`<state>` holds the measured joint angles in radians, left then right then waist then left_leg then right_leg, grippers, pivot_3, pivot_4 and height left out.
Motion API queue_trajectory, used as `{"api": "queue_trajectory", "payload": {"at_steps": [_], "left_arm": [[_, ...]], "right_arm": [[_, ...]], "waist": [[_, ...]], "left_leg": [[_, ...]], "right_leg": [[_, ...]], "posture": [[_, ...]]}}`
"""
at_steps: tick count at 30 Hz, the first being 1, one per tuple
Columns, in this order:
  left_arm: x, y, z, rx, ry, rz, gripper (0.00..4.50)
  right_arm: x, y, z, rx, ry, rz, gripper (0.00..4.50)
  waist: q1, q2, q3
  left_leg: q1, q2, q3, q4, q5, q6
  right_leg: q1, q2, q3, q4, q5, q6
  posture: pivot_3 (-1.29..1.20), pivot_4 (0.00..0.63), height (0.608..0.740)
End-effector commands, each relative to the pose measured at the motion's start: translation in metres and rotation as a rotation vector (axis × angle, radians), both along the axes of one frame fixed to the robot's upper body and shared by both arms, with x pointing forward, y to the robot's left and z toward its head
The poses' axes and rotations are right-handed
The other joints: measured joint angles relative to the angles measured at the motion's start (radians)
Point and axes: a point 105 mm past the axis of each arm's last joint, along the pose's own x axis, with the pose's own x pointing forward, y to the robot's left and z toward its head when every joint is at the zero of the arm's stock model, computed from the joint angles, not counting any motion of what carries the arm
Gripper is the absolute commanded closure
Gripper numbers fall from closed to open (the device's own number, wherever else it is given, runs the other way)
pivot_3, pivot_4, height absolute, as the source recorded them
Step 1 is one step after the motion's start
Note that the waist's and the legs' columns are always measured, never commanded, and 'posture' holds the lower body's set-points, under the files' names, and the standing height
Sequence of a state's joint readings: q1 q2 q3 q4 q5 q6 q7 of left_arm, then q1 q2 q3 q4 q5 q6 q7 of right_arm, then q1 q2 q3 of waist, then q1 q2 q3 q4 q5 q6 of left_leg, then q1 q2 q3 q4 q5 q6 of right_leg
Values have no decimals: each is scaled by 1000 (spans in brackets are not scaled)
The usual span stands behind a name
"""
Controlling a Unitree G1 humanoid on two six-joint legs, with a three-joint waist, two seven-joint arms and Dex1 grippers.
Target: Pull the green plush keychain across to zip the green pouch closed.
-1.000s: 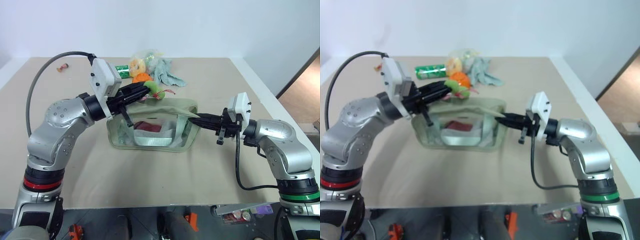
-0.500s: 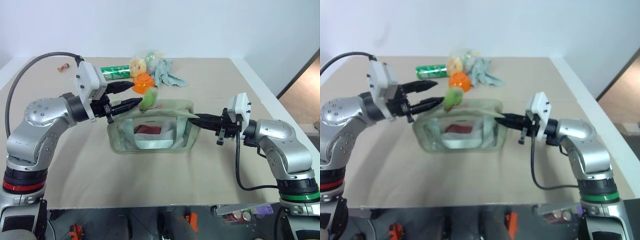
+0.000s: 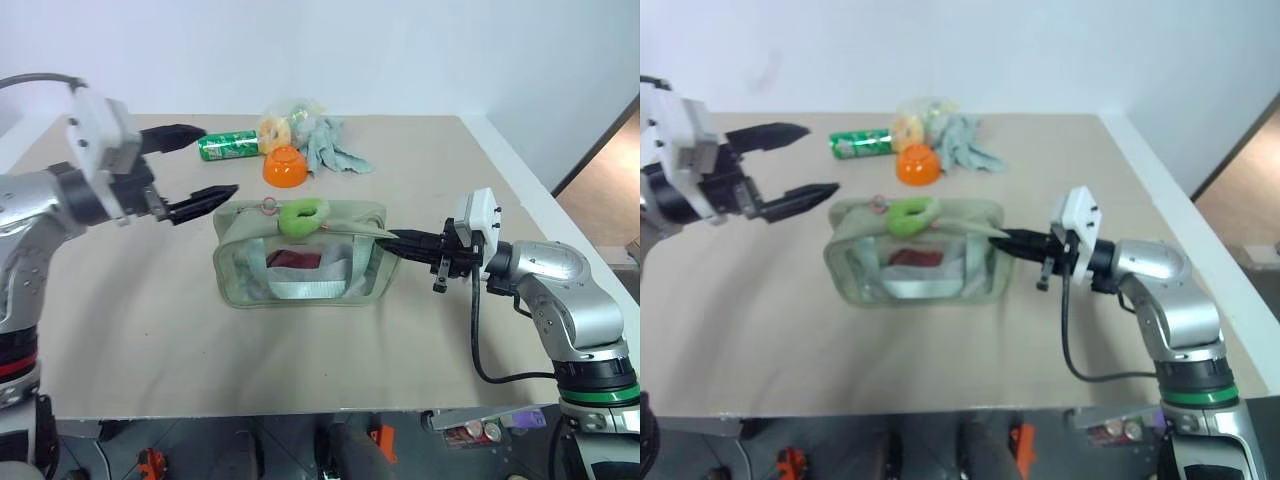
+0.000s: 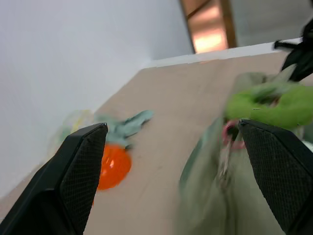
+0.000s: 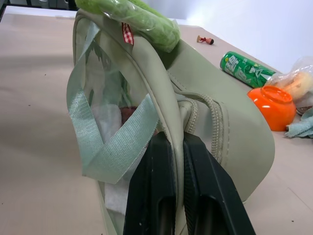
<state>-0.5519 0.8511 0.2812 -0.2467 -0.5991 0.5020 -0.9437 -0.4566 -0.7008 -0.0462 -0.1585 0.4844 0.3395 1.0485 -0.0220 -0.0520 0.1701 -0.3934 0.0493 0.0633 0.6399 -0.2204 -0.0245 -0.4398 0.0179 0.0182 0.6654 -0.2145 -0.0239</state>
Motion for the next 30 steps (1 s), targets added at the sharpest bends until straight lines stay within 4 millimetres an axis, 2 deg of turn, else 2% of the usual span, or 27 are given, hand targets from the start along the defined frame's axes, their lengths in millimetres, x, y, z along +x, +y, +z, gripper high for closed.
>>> {"api": "queue_trajectory", "payload": {"at_steps": [1, 5, 11, 23, 26, 30], "left_arm": [[-17, 25, -5, -29, 32, 88, 58], [-33, 26, -29, -77, 112, 111, 58], [-52, 1, -52, -158, 184, 80, 58], [-39, -18, -67, -172, 203, 52, 58], [-35, -20, -65, -192, 188, 40, 815], [-33, -24, -66, -192, 184, 27, 2200]], "right_arm": [[-3, -1, 9, -4, -45, 13, 4500], [-2, -1, 9, -6, -45, 18, 4500], [-1, -1, 9, -7, -45, 27, 4500], [1, -1, 7, -7, -45, 30, 4500], [1, -1, 7, -5, -46, 27, 4500], [0, -2, 7, -5, -48, 20, 4500]], "waist": [[-2, 0, 0], [-2, 0, 0], [1, 0, 0], [1, 0, 0], [1, 0, 0], [1, 0, 0]], "left_leg": [[0, 1, 0, 0, 0, 0], [0, 2, 0, 0, 0, 0], [1, 1, 0, 0, 0, 0], [1, 0, 0, 0, 0, 0], [2, -1, 0, 0, 0, 0], [1, -1, 0, 0, 0, 0]], "right_leg": [[0, 0, 1, 0, 0, 0], [0, -1, 0, 0, 0, 0], [1, -1, 1, 0, 0, 0], [1, 0, 1, 0, 0, -1], [1, 0, 1, 0, 0, -1], [1, 0, 1, 0, 0, 0]], "posture": [[0, 150, 740], [0, 150, 740], [0, 150, 740], [0, 150, 740], [0, 150, 740], [0, 150, 740]]}}
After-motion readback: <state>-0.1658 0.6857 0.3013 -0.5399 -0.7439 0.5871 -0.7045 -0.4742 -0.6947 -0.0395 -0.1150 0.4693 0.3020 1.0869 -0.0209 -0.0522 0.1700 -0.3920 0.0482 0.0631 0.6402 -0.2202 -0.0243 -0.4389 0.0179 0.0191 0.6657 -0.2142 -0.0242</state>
